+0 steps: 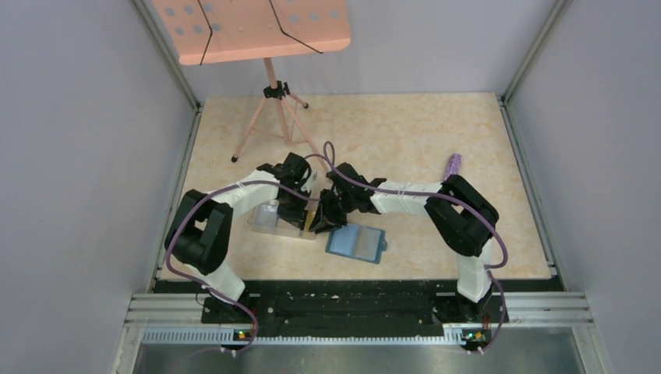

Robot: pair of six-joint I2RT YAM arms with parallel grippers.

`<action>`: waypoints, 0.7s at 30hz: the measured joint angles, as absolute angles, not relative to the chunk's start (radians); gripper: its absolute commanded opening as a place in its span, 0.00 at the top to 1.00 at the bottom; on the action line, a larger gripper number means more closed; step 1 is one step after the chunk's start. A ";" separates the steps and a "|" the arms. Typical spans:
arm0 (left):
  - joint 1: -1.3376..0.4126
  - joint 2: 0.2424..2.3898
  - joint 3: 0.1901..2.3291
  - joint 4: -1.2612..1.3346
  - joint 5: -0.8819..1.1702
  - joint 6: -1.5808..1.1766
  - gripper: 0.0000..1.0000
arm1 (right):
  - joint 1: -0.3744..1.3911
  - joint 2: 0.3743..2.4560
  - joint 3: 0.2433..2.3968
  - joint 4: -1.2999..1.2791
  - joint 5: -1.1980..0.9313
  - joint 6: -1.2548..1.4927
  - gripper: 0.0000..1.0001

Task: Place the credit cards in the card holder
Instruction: Pick up the credit card from the storage box.

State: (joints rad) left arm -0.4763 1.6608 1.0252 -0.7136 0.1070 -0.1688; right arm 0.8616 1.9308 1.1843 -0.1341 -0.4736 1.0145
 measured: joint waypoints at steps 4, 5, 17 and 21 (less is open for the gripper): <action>-0.476 1.644 1.025 -0.719 0.112 -0.169 1.00 | 0.862 1.930 1.185 -0.135 -0.474 1.014 0.74; -0.476 1.634 1.025 -0.720 0.115 -0.170 1.00 | 0.862 1.930 1.184 -0.135 -0.474 1.014 0.74; -0.475 1.521 1.024 -0.685 0.272 -0.240 0.83 | 0.862 1.929 1.184 -0.140 -0.472 1.015 0.74; -0.461 1.517 1.017 -0.651 0.310 -0.256 0.79 | 0.862 1.929 1.184 -0.135 -0.469 1.015 0.74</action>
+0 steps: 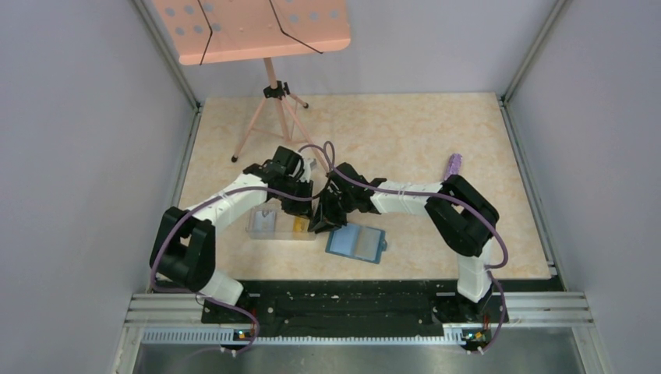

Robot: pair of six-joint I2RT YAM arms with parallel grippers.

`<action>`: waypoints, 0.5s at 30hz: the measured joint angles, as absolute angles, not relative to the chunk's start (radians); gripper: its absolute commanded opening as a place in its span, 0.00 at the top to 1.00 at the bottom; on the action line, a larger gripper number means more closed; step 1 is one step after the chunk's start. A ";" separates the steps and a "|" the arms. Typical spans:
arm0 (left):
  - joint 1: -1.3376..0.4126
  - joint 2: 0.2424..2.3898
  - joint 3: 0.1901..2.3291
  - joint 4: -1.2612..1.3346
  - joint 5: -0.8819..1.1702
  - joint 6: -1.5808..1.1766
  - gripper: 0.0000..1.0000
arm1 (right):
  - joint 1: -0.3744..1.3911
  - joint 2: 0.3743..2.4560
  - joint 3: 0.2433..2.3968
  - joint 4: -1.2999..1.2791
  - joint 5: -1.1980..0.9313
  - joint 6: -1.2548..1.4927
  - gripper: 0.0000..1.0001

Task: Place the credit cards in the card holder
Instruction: Pick up the credit card from the storage box.

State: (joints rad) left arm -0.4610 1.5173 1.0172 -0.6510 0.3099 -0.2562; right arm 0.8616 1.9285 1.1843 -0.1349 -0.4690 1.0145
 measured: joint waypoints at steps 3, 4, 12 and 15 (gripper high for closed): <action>-0.447 1.521 1.005 -0.631 0.337 -0.262 0.79 | 0.862 1.929 1.184 -0.135 -0.472 1.013 0.74; -0.444 1.526 1.001 -0.627 0.343 -0.263 0.79 | 0.862 1.929 1.184 -0.135 -0.472 1.012 0.74; -0.416 1.547 0.937 -0.607 0.352 -0.272 0.80 | 0.862 1.929 1.184 -0.130 -0.469 1.013 0.74; -0.401 1.547 0.931 -0.610 0.338 -0.272 0.80 | 0.862 1.929 1.184 -0.125 -0.464 1.013 0.74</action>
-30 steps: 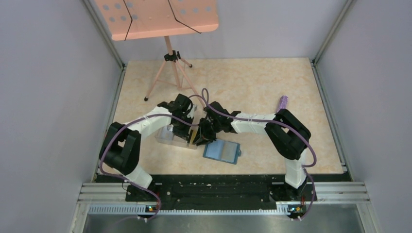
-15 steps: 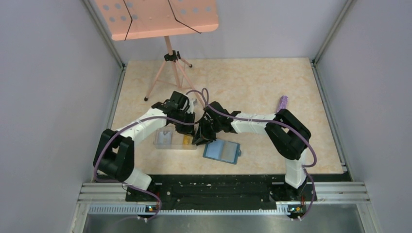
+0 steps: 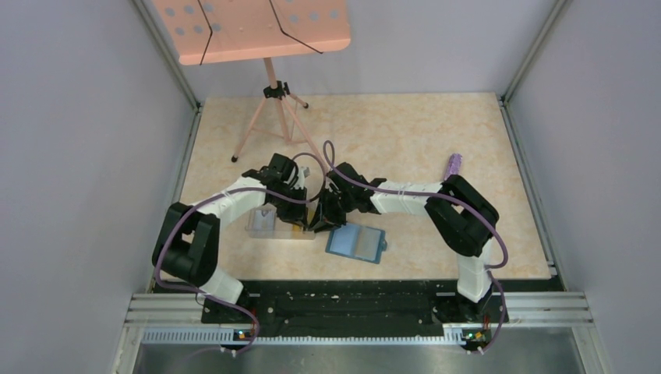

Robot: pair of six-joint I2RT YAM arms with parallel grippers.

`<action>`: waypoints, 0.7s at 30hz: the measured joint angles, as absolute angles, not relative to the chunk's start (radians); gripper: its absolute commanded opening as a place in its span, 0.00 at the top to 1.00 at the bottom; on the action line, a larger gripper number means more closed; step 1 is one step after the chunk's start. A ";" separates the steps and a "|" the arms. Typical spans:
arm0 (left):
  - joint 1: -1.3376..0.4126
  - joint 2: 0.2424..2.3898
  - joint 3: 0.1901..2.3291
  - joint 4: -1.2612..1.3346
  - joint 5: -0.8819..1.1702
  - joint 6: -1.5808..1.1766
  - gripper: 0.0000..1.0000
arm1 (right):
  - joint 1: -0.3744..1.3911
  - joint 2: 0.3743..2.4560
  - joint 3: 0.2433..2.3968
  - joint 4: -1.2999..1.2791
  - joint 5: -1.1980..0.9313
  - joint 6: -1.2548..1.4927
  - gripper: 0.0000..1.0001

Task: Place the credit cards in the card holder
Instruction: Pick up the credit card from the storage box.

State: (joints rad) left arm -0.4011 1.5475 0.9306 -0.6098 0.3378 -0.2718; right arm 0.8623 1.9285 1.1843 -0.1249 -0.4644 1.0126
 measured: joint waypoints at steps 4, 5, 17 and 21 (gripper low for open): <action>-0.385 1.547 0.925 -0.607 0.327 -0.274 1.00 | 0.862 1.929 1.184 -0.123 -0.461 1.009 0.74; -0.382 1.547 0.923 -0.606 0.331 -0.277 1.00 | 0.862 1.929 1.184 -0.124 -0.460 1.008 0.74; -0.379 1.325 0.933 -0.664 0.304 -0.281 1.00 | 0.854 1.765 1.185 -0.179 -0.393 0.937 0.30; -0.379 1.171 0.935 -0.667 0.284 -0.298 1.00 | 0.829 1.620 1.138 -0.162 -0.375 0.918 0.22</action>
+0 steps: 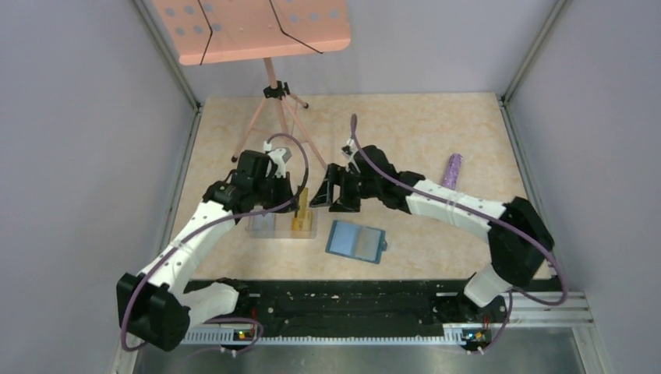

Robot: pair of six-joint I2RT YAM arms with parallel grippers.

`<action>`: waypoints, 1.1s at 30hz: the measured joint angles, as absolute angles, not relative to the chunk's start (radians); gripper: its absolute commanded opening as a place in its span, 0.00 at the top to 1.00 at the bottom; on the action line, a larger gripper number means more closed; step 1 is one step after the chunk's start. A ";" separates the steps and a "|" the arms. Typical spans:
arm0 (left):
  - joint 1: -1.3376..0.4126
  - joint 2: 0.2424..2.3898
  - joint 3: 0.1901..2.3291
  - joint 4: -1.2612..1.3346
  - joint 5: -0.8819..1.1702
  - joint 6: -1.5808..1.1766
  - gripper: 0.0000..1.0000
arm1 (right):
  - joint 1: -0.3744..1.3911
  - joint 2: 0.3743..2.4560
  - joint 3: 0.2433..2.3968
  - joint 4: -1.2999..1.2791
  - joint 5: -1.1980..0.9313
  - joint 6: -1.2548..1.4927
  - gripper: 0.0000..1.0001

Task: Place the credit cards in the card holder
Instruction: Pick up the credit card from the storage box.

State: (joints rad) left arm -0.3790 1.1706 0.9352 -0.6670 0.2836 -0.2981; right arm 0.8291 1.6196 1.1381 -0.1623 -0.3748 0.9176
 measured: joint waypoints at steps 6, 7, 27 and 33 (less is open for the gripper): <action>-0.376 1.105 0.923 -0.552 0.485 -0.371 1.00 | 0.718 1.386 0.935 -0.066 -0.413 0.928 0.23; -0.376 1.118 0.918 -0.522 0.548 -0.386 1.00 | 0.692 1.357 0.895 -0.043 -0.431 0.933 0.25; -0.361 1.280 0.792 -0.023 1.112 -0.731 1.00 | 0.591 1.265 0.532 0.509 -0.690 1.191 0.67; -0.356 1.278 0.789 -0.026 1.114 -0.730 1.00 | 0.598 1.304 0.532 0.561 -0.694 1.221 0.64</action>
State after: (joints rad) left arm -0.3561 1.2778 0.7887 -0.0261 1.1137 -0.7300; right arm 0.5980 1.3041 0.5323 0.5610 -0.6937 1.2213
